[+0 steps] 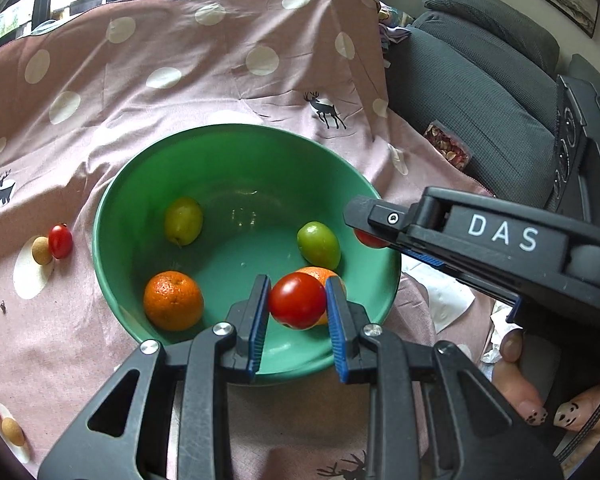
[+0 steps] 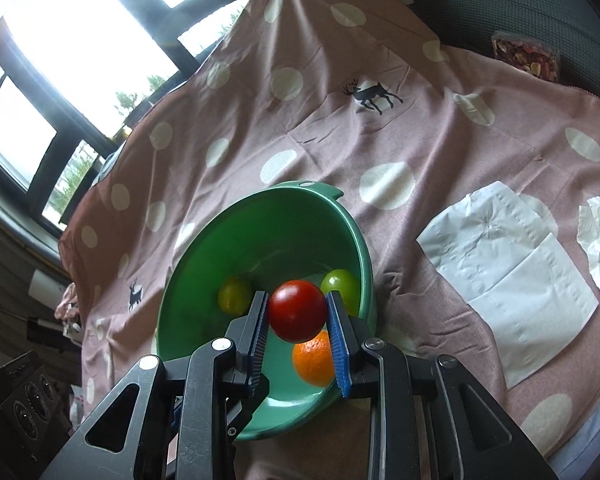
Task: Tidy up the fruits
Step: 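Carry the held cherry tomatoes with both tools over the green bowl, then lower the cherry tomatoes into the bowl and open both tools, then move both tools back toward the remaining cherry tomatoes on the sheet, then close the left tool on a cherry tomato while the right tool closes on another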
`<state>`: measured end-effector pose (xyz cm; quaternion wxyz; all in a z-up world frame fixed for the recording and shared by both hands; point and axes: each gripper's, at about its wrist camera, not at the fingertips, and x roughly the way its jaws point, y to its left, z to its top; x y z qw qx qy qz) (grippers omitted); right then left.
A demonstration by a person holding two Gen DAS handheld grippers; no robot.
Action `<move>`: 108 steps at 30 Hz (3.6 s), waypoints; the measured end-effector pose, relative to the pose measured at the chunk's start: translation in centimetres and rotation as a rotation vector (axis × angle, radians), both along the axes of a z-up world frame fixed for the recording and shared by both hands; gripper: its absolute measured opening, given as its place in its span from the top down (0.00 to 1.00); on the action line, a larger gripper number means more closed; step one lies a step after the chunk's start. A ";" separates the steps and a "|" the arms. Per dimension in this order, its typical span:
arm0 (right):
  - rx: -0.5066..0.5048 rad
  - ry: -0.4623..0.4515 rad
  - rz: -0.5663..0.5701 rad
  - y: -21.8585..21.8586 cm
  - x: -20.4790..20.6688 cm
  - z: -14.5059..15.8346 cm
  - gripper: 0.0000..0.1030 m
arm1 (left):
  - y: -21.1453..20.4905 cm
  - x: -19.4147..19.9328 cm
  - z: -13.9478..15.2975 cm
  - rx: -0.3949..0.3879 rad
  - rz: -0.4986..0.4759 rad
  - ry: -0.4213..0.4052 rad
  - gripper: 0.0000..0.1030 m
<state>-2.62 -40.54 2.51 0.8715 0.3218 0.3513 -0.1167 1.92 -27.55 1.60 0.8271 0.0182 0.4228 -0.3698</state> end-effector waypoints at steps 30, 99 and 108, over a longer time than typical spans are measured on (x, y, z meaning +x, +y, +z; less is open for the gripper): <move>-0.037 0.043 -0.006 0.2 0.5 -0.4 0.71 | -0.4 0.3 -0.8 0.036 0.023 0.007 0.73; -0.234 0.005 0.428 18.6 7.5 2.2 0.34 | 28.5 2.0 -2.1 0.083 0.650 0.158 0.53; -0.238 0.177 0.413 20.0 16.0 -1.2 0.75 | 28.6 2.8 -3.6 0.111 0.647 0.218 0.59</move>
